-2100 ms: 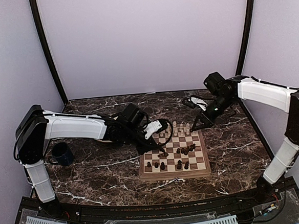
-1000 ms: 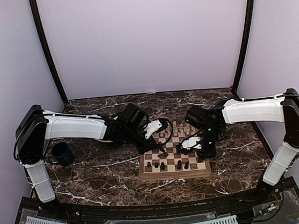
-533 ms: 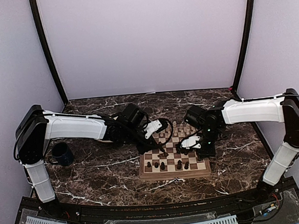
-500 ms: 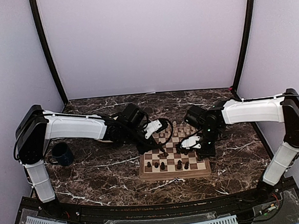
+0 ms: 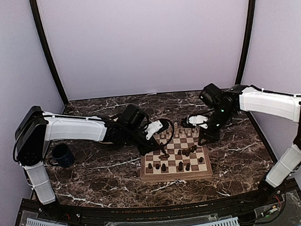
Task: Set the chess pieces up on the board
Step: Place the pawn at a7, then pass from the left arm to the right
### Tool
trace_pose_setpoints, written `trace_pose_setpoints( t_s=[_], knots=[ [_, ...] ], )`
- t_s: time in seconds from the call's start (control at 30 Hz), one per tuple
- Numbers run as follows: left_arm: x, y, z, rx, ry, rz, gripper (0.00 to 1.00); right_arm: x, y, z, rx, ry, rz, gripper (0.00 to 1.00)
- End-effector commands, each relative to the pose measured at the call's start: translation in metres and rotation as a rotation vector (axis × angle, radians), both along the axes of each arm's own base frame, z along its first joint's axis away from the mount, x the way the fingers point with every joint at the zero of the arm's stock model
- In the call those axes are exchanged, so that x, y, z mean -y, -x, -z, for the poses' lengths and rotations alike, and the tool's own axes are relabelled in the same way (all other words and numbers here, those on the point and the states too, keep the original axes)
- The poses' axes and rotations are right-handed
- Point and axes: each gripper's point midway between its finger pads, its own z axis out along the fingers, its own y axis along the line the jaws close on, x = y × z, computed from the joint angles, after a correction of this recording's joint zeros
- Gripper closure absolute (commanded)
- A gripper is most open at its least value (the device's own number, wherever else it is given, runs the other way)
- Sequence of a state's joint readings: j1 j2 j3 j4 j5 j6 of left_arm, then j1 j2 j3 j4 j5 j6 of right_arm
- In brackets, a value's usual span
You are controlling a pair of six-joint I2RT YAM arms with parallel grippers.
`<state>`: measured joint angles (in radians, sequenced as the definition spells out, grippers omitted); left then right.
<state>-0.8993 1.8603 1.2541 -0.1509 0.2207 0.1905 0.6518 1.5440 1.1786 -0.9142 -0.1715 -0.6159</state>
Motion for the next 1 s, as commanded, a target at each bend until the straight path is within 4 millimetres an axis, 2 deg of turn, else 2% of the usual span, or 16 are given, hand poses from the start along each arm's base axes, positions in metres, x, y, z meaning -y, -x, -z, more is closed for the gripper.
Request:
trace_pose_setpoints(
  t_s=[0.0,0.13,0.33,0.47,0.7,0.8,0.97],
  knots=[
    [0.002,0.001,-0.034,0.036,0.093,-0.002,1.0,-0.019,-0.024,-0.042,0.012,-0.251,0.069,0.67],
    [0.003,0.001,-0.044,0.047,0.141,-0.01,1.0,-0.034,-0.04,-0.064,-0.022,-0.425,0.134,0.66],
    [0.009,0.003,-0.085,0.076,0.298,-0.011,1.0,-0.055,-0.06,-0.084,-0.15,-0.636,0.217,0.6],
    [0.013,0.005,-0.109,0.079,0.406,-0.025,0.99,-0.069,-0.06,-0.082,-0.326,-0.717,0.241,0.56],
    [0.015,0.007,-0.147,0.081,0.62,-0.065,1.0,-0.086,-0.055,-0.093,-0.632,-0.866,0.257,0.48],
    [0.016,0.006,-0.153,0.086,0.654,-0.066,1.0,-0.091,-0.052,-0.1,-0.775,-0.924,0.27,0.44],
    [0.018,0.005,-0.157,0.096,0.675,-0.063,1.0,-0.095,-0.051,-0.103,-0.893,-0.963,0.283,0.42]
  ],
)
